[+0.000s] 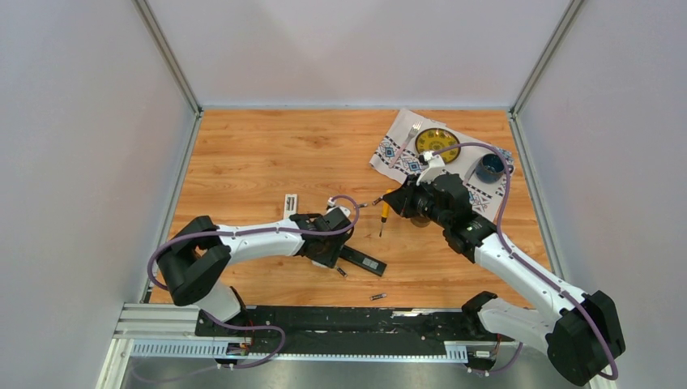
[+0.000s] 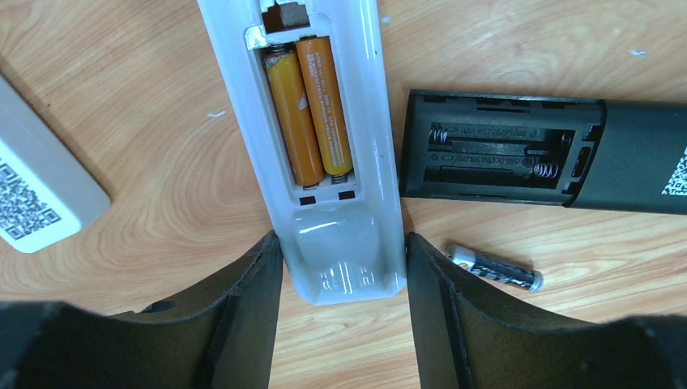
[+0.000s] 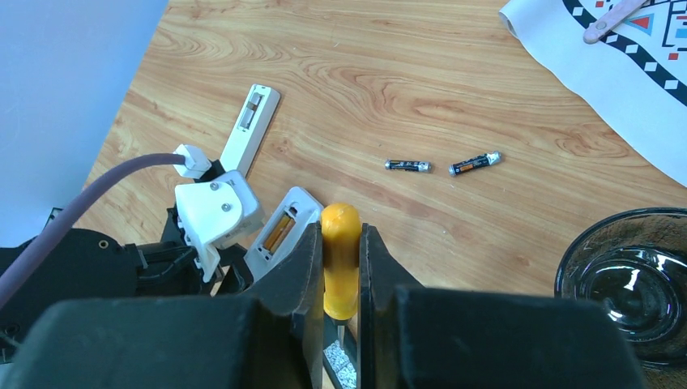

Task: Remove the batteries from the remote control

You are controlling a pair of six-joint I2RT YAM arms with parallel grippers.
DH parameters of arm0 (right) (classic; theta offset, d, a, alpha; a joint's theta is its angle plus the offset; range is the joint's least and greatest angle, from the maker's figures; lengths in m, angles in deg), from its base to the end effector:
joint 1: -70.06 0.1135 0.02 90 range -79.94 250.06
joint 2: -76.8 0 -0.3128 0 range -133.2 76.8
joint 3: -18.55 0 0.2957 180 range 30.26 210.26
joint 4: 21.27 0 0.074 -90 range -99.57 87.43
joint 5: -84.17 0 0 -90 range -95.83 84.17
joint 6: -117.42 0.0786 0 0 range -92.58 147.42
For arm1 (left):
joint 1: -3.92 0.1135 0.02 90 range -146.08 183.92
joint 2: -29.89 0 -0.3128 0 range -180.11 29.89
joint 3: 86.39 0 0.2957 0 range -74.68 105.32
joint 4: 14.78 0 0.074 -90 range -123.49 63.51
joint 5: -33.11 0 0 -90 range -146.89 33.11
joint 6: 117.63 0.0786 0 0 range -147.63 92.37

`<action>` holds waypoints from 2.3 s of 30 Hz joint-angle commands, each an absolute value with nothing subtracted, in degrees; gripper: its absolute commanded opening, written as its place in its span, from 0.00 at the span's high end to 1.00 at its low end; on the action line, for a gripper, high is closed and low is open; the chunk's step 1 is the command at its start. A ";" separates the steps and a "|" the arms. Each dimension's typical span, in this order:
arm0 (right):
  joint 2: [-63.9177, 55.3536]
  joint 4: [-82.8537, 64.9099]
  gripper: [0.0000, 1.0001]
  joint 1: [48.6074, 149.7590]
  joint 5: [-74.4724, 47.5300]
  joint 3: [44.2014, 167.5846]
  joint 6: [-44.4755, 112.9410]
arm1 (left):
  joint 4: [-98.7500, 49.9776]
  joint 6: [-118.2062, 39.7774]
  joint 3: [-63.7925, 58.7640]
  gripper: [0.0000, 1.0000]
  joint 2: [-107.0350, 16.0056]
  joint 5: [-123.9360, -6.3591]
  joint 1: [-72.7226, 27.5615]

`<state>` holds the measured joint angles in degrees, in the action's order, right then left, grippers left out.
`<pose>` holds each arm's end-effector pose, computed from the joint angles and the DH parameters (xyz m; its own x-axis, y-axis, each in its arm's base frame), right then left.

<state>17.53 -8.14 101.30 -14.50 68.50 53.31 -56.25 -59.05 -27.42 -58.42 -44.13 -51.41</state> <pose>0.2437 0.1617 0.2766 -0.5696 0.1593 -0.8063 -0.4258 0.7819 0.4553 0.1952 -0.2517 0.1390 -0.8551 0.3425 -0.3892 0.3692 0.9293 0.0067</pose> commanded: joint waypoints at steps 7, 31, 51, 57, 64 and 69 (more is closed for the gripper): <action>18.44 -10.62 1.00 100.82 -14.18 68.67 53.43 | -55.32 -59.36 -23.71 0.76 -64.50 -50.55 -55.85; 19.32 -10.09 1.00 99.94 -14.00 68.32 53.61 | -47.76 -61.38 -18.08 0.78 -67.76 -54.25 -58.75; 18.35 -12.29 1.00 99.85 -15.67 67.35 54.93 | -56.55 -58.84 -28.45 0.39 -56.08 -45.29 -58.84; 17.82 -12.99 1.00 99.94 -16.64 67.44 55.45 | -55.15 -60.07 -32.93 0.31 -50.72 -43.62 -58.84; 16.77 -13.78 1.00 100.03 -18.48 67.70 56.86 | -50.49 -59.89 -38.03 0.29 -46.58 -44.67 -58.75; 16.42 -14.40 1.00 100.29 -18.93 67.52 57.39 | -46.80 -59.71 -41.02 0.30 -43.59 -44.93 -58.84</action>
<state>16.66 -10.71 100.08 -17.82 67.47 56.32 -50.92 -59.49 -38.78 -46.29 -44.66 -58.58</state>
